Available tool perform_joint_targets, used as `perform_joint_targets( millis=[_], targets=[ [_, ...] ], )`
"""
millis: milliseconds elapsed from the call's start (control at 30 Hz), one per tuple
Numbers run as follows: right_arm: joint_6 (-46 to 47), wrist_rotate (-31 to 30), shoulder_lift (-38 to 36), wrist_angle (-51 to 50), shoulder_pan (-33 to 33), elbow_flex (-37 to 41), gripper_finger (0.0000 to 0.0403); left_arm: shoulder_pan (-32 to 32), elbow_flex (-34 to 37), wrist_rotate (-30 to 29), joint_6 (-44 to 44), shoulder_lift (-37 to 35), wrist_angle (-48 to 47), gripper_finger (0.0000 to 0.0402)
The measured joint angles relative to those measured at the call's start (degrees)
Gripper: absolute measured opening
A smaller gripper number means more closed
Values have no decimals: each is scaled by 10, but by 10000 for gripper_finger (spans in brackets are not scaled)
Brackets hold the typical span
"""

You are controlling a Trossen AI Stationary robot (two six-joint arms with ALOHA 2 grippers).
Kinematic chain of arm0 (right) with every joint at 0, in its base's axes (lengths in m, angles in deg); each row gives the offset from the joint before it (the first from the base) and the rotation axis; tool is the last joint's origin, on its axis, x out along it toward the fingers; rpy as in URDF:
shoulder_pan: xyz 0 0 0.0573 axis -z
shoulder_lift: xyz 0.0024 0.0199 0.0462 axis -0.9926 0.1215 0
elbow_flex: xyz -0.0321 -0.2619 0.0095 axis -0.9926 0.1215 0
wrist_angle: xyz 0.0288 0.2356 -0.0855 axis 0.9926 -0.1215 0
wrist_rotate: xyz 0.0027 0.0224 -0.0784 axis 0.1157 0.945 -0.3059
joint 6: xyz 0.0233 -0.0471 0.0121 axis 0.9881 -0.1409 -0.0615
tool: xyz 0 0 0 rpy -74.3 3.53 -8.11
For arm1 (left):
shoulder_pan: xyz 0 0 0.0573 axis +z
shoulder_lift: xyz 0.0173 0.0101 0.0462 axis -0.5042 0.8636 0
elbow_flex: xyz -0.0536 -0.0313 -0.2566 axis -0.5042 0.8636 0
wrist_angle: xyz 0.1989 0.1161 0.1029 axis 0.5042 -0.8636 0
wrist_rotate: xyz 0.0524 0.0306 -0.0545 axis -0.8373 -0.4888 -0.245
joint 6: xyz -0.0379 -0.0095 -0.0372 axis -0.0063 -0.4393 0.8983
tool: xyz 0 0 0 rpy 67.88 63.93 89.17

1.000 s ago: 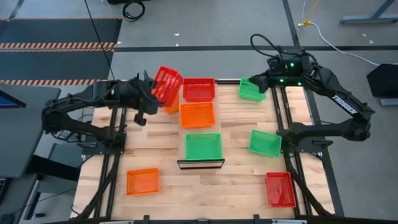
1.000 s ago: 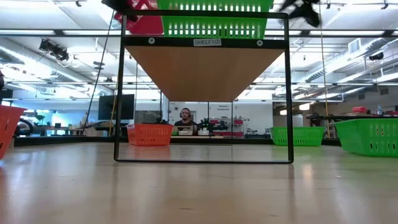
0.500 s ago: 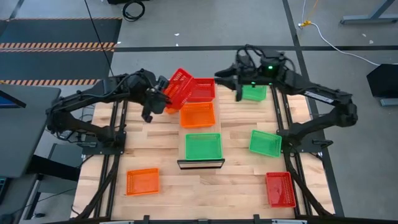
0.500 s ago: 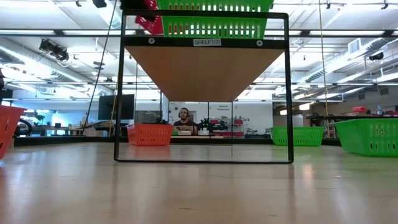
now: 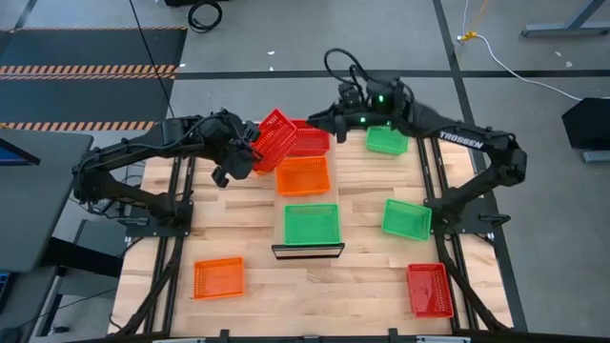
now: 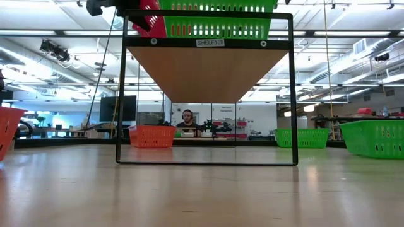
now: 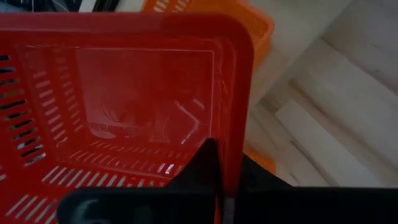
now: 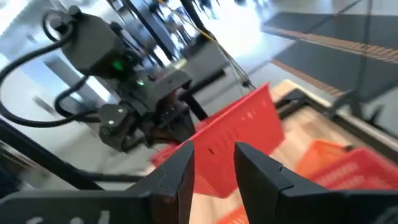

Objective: Stack baskets on shelf by color
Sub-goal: Stack the left red basket on top of the red basket on the shelf

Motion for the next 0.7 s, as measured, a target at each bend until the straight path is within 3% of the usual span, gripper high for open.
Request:
perform_joint_targets(
  millis=[233, 433, 700],
  targets=[
    [-96, -26, 86, -337, 34, -290, 137, 17, 0, -15, -24, 0, -7, 4],
    [-100, -62, 185, -502, 40, -506, 156, 31, 0, -14, -23, 2, -10, 4],
    [-53, -52, 222, -475, 5, -489, 157, 32, 0, -13, -51, 19, -11, 4]
  ],
)
